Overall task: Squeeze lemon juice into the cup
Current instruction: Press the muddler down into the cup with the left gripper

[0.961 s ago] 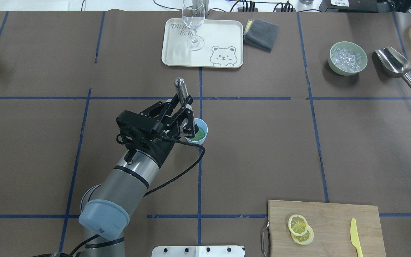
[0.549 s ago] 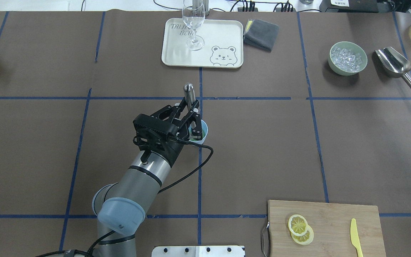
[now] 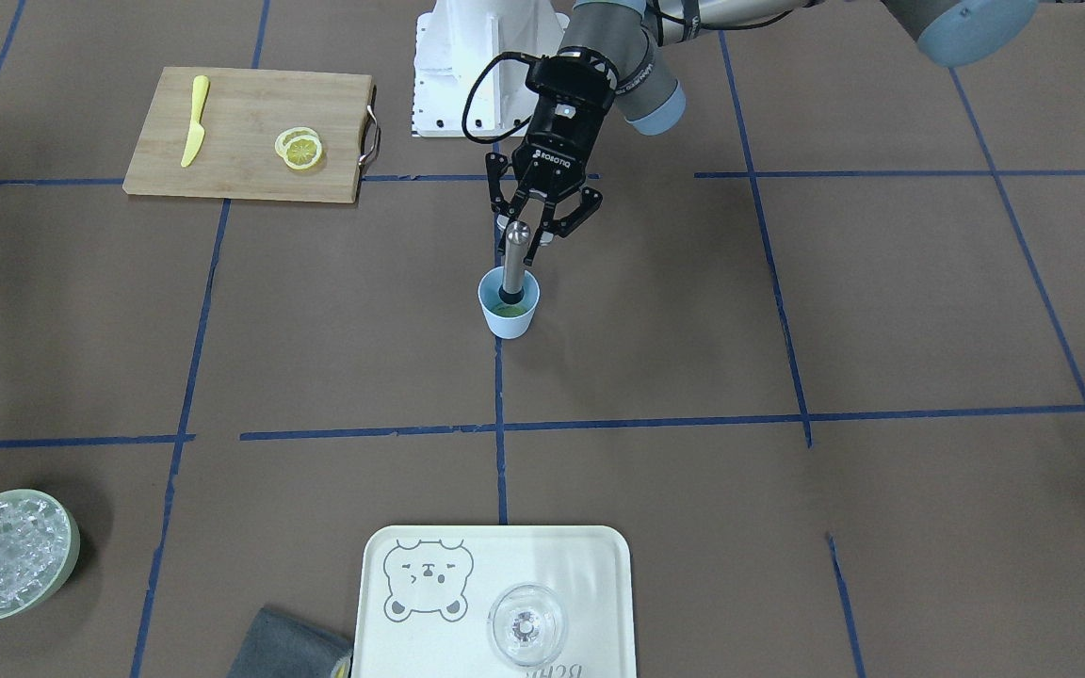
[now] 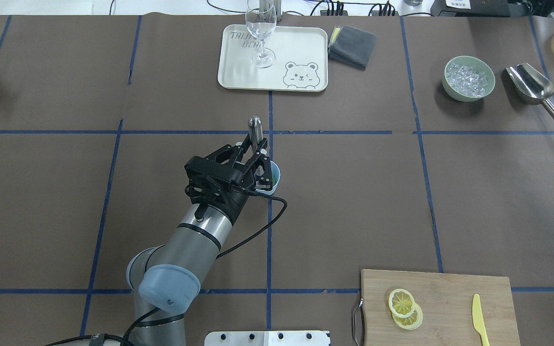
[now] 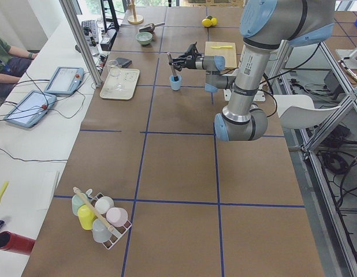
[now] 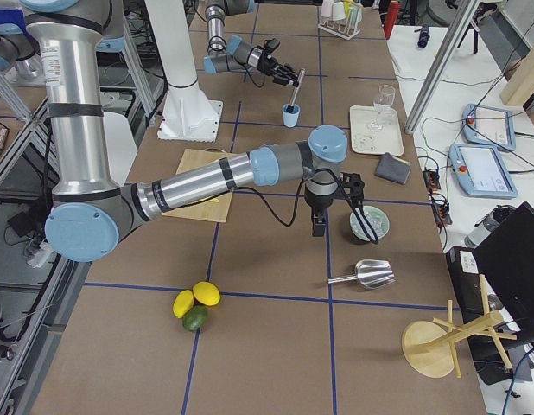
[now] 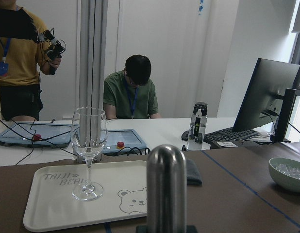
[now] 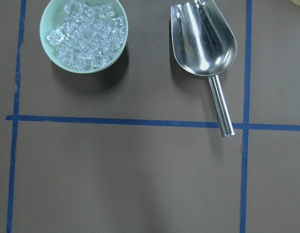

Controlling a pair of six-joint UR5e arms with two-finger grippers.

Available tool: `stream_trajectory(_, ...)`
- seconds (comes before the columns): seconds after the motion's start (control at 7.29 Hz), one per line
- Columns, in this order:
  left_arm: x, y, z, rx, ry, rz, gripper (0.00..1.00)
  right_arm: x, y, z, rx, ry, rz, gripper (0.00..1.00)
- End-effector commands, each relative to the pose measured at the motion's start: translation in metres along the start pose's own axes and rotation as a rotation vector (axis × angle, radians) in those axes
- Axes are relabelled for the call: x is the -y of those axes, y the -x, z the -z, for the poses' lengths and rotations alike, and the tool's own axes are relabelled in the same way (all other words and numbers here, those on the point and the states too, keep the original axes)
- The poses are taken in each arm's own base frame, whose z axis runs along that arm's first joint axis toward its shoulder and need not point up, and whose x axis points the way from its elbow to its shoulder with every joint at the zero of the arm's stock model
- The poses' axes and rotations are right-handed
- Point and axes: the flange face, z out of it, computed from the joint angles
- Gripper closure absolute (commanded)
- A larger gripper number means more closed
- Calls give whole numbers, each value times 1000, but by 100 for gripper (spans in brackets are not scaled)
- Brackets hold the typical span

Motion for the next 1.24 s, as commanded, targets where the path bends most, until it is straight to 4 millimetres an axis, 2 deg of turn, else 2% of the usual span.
stream_trajectory(0.0, -14, -4, -9, 9, 13, -18, 100, -1, -1, 1, 1, -1, -1, 0)
stream_trajectory(0.27, -27, -3, -10, 15, 27, -36, 100, -1, -1, 1, 1, -1, -1, 0)
stream_trajectory(0.55, -31, -2, -11, 17, 32, -42, 100, -1, 0, 0, 1, 0, 0, 0)
stream_trajectory(0.69, -26, -3, -10, 10, 29, -35, 100, -1, 0, 1, 1, -2, 0, 0)
stream_trajectory(0.82, -11, -5, -6, -5, 13, -20, 100, 0, 0, 2, 0, -3, 1, 0)
stream_trajectory(0.96, 19, -3, 1, -28, -17, 17, 100, 1, 2, 2, 1, -5, 3, 0)
stream_trajectory(1.1, 54, -4, 5, -95, -28, -18, 100, 2, 2, 2, -1, -6, 3, 0)
